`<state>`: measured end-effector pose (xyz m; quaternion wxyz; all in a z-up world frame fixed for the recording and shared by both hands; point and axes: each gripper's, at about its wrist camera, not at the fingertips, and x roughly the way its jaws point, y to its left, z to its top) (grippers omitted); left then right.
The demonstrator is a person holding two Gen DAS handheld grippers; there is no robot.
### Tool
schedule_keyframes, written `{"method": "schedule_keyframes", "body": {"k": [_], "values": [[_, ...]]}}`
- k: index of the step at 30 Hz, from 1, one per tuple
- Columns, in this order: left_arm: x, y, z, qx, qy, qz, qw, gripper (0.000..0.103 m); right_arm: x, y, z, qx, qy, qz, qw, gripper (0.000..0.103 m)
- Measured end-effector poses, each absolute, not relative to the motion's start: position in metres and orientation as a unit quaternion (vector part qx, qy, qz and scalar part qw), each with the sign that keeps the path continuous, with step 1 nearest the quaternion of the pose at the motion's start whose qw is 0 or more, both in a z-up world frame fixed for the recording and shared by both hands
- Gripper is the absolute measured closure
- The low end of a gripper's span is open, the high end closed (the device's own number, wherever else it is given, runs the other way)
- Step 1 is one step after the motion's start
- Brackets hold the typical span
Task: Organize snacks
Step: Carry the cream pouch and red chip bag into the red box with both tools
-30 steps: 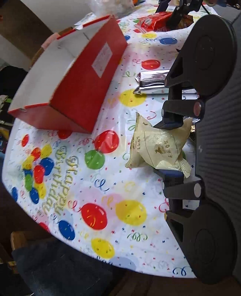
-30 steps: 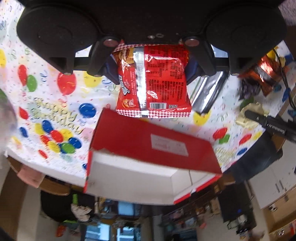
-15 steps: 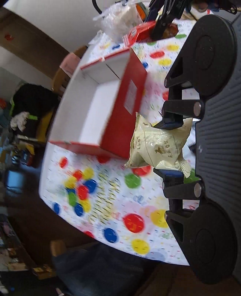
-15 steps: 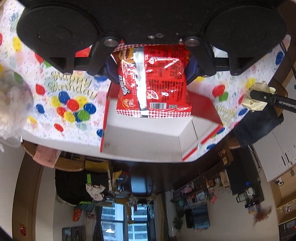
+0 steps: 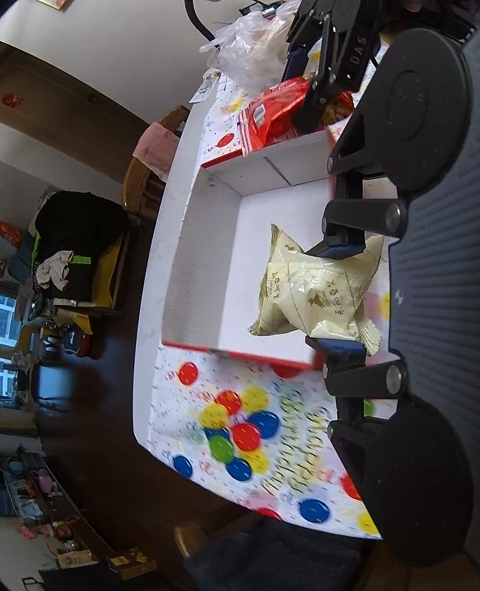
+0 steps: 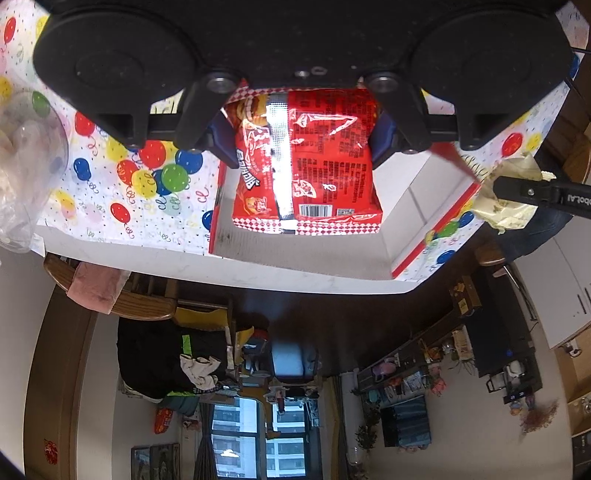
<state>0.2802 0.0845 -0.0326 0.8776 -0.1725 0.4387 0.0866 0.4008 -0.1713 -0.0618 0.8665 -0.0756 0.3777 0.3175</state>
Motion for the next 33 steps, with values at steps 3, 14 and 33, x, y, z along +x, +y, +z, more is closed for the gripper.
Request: {"method": "schedule_keyframes", "body": {"k": [3,14,33], "values": [[0.306,0.083,-0.035,-0.161,0.445,0.090,0.876,0.063,0.415,-0.162,-0.067,-0.086,0.379,0.312,0.867,0.032],[0.391,0.085,-0.072,-0.131,0.521,0.123,0.835,0.063,0.455,-0.111,-0.100,-0.153,0.418,0.316,0.838,0.032],[0.434,0.072,-0.135,-0.035,0.608,0.118,0.785,0.063,0.477,-0.071,-0.163,-0.224,0.515,0.335,0.756,0.032]]}}
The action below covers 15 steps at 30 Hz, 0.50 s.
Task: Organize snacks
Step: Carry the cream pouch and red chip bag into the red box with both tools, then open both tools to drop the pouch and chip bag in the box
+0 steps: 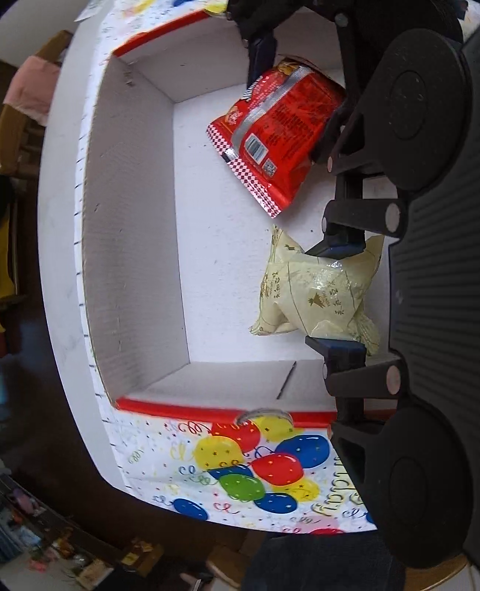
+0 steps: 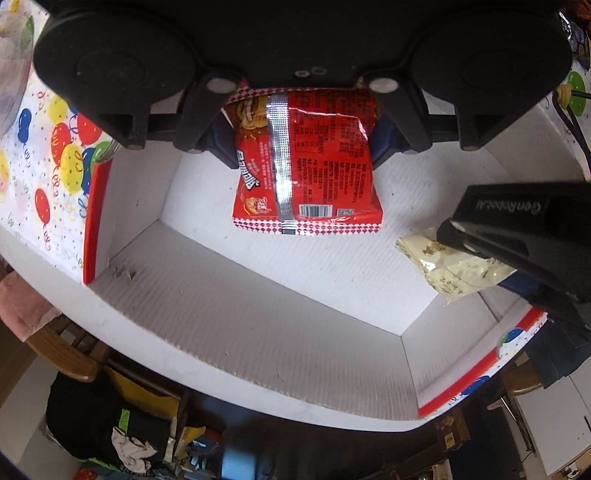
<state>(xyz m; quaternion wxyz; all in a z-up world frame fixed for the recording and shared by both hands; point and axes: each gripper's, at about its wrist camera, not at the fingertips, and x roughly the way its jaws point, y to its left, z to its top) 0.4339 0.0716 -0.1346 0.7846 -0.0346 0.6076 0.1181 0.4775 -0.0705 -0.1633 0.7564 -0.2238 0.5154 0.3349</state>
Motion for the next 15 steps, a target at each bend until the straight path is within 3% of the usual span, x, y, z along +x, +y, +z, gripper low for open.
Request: {"method": "schedule_keyframes", "body": {"k": [15], "values": [[0.440,0.060,-0.146,-0.034,0.625,0.102,0.773,0.062,0.476,-0.066,-0.164,-0.231,0.523,0.336,0.748,0.031]]}}
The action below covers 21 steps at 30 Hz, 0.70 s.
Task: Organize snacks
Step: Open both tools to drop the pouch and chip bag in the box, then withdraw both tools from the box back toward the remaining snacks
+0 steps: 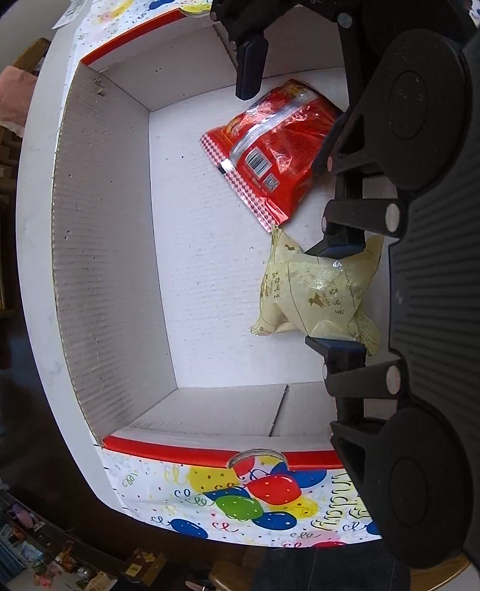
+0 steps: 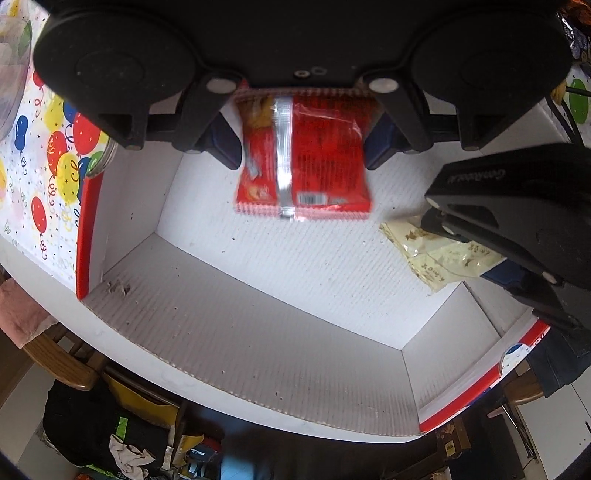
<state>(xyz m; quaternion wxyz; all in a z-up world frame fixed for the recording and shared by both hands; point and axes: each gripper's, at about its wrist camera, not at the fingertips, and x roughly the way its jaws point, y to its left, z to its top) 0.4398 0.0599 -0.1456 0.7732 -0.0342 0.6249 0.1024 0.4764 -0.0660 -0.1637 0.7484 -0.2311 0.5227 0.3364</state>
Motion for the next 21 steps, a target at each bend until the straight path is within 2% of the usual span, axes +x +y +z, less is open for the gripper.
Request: {"method": "schedule_keyframes", "body": {"k": [2,6,9,21], "values": [[0.438,0.061,-0.143,-0.037,0.622,0.103,0.776,0.059,0.480,-0.067,-0.166,-0.226,0.524,0.337,0.749,0.031],[0.432,0.064,-0.134,-0.048,0.606,0.101,0.787,0.048,0.478,-0.073,-0.160,-0.210,0.520,0.342,0.754,0.028],[0.425,0.064,-0.124,-0.057,0.593,0.098,0.797,0.048,0.474,-0.080,-0.149,-0.194,0.511,0.344,0.764,0.024],[0.376,0.062,-0.070,-0.087,0.527,0.084,0.841,0.047,0.449,-0.115,-0.093,-0.127,0.475,0.346,0.799,0.018]]}}
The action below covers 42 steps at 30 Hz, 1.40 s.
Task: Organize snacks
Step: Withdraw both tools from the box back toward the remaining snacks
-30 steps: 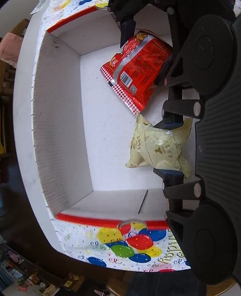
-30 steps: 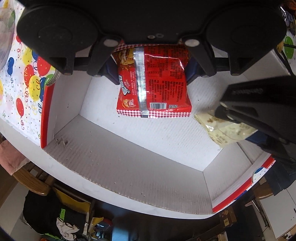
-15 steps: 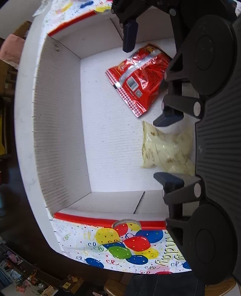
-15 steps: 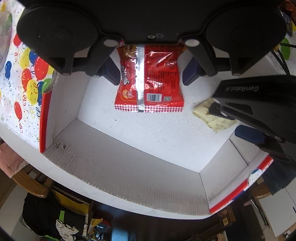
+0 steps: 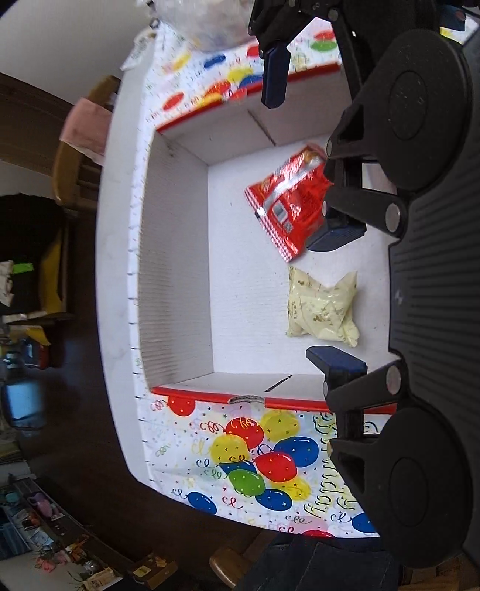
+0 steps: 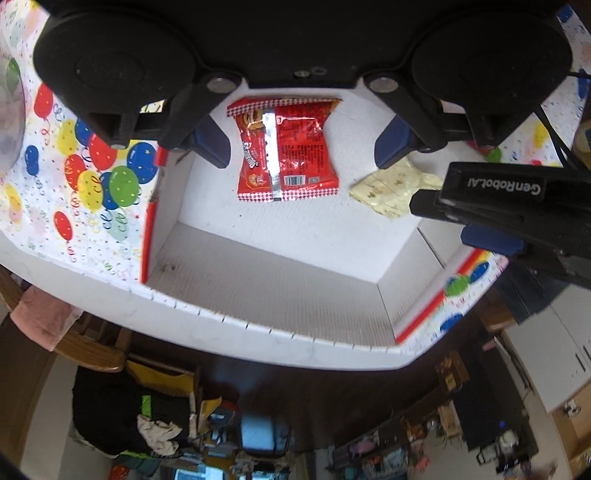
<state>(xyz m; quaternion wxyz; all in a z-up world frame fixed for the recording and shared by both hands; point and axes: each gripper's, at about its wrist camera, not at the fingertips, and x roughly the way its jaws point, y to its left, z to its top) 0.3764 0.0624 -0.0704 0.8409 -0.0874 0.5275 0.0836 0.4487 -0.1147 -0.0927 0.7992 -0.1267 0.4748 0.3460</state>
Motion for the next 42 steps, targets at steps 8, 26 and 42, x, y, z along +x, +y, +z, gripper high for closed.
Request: {"method": "schedule_keyframes", "body": {"k": [8,26,42], "values": [[0.330,0.061,-0.038,-0.097,0.488,0.073,0.864,0.043,0.418,-0.134,-0.060,-0.097,0.448,0.349,0.817,0.014],[0.204,0.050,0.001,-0.096,0.412,0.060,0.904,0.029,0.317,-0.173,-0.030,-0.052,0.403,0.361,0.839,0.003],[0.125,0.050,-0.032,-0.089,0.413,0.029,0.906,0.019,0.232,-0.203,-0.070,-0.069,0.409,0.372,0.831,0.000]]}}
